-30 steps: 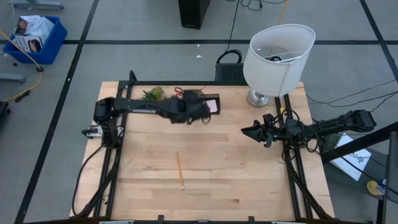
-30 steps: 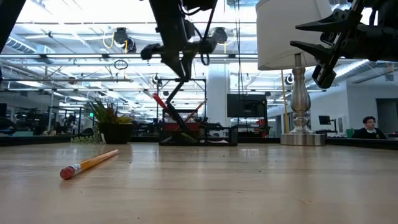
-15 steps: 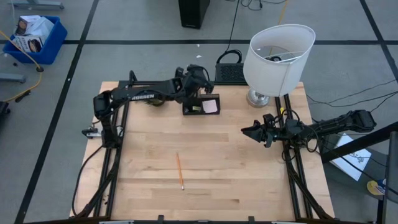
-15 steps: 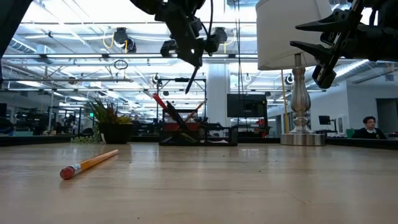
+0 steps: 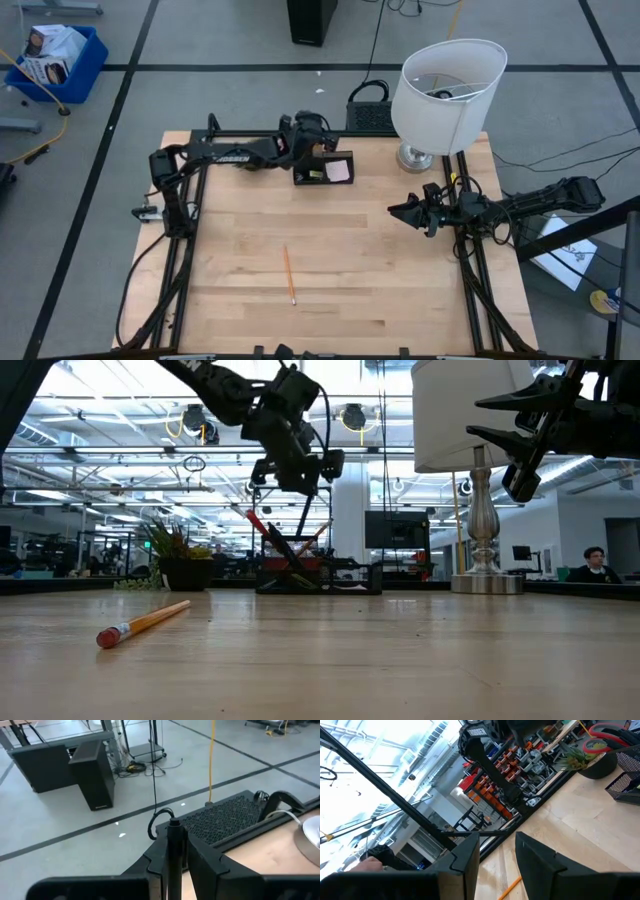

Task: Pick and place office supplies into organizer
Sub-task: Put the black pen into the black desk organizer, then put the orange pencil into the black desk organizer

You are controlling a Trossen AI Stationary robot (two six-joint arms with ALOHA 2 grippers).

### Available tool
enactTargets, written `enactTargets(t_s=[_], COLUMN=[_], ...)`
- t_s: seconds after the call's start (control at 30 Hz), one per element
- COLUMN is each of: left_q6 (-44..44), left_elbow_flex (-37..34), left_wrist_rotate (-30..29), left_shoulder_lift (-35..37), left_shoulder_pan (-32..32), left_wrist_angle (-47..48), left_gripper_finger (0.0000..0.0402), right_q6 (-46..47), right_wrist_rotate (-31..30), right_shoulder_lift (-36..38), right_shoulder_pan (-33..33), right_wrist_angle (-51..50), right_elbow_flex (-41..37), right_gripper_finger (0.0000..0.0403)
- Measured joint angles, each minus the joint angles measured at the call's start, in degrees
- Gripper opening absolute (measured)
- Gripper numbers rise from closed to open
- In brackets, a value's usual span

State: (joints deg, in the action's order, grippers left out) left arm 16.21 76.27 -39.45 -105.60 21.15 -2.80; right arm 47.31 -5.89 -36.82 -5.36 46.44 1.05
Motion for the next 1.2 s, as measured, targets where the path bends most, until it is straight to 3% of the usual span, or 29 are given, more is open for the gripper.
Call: enactTargets(t_s=[0.3,0.67,0.87,0.97,1.1,1.2], left_q6=[2.3,7.4,8.3,14.7,29.4,36.6], left_elbow_flex=[-5.1,-5.6,-5.5,-4.6,-2.5,-2.9], left_wrist_rotate=[0.8,0.7,5.8,11.3,24.9,35.4], left_shoulder_lift=[0.0,0.0,5.2,8.2,8.9,8.8], left_shoulder_pan=[0.0,-2.0,-8.3,-11.0,-13.5,-15.7], left_wrist_angle=[-5.3,-5.2,2.8,12.9,28.8,33.1], left_gripper_finger=[0.0074,0.0221,0.0259,0.0261,0.0262,0.0262], right_q6=[0.0,0.0,0.0,0.0,0.0,0.0], right_wrist_rotate=[0.0,0.0,0.0,0.0,0.0,0.0], right_shoulder_lift=[0.0,0.0,0.0,0.0,0.0,0.0], right_shoulder_pan=[0.0,0.0,0.0,0.0,0.0,0.0], right_wrist_angle=[0.0,0.0,0.0,0.0,0.0,0.0], right_elbow_flex=[0.0,0.0,0.0,0.0,0.0,0.0], right_gripper_finger=[0.0116,0.0116,0.0116,0.0116,0.0116,0.0116])
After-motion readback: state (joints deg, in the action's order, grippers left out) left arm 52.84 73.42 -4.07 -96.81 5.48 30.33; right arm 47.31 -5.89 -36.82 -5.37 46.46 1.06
